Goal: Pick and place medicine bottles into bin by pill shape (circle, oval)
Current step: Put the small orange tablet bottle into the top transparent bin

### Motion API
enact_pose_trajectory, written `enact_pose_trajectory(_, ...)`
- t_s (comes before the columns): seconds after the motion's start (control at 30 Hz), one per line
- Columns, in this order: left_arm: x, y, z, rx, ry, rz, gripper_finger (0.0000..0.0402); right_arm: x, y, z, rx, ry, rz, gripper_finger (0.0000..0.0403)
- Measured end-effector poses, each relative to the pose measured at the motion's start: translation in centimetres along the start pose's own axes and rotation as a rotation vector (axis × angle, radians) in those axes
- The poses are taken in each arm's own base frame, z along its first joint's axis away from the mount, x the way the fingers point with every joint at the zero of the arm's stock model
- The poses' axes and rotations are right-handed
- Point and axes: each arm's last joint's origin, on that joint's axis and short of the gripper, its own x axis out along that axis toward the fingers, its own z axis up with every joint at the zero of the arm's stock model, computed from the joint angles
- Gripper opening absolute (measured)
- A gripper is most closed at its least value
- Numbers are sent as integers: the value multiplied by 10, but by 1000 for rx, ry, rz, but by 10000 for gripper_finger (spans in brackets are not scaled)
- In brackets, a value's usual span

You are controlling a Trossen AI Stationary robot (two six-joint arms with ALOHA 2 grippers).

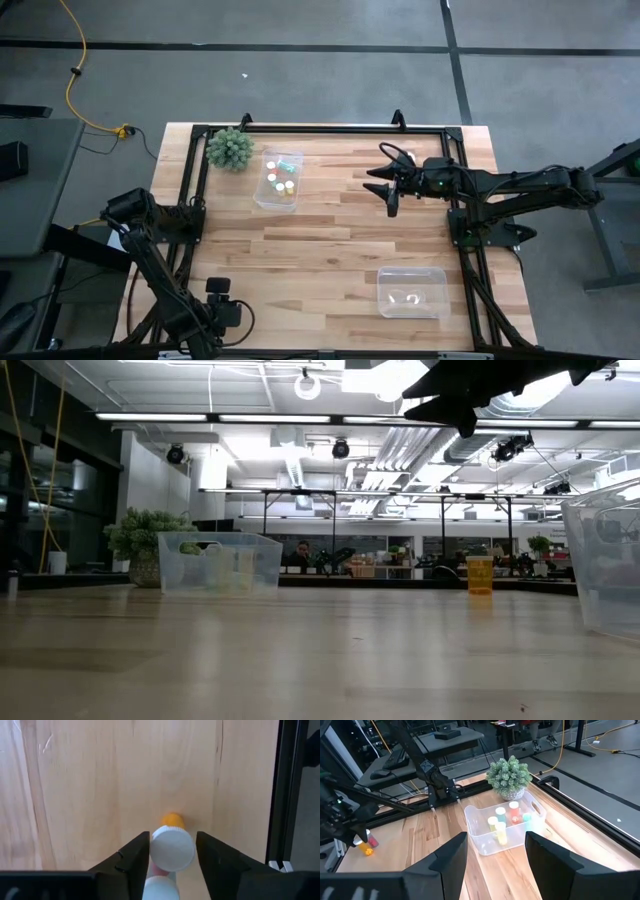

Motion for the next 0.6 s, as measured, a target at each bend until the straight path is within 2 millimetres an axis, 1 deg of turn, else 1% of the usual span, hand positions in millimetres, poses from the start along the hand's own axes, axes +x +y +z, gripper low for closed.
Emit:
enact_pose_trajectory(0.23,0,2,-1,-2,11,21,119,0,0,-1,16,14,-3,193)
enact_pose_trajectory(0.4,-2,5,-3,3,22,43,112,0,0,-1,24,14,-4,193)
enact_pose_trajectory(0.5,-11,10,1,-11,-13,31,113,0,0,-1,24,14,-4,193)
enact_pose_trajectory(0.6,-30,22,9,-15,-104,16,114,0,0,-1,24,14,-3,193)
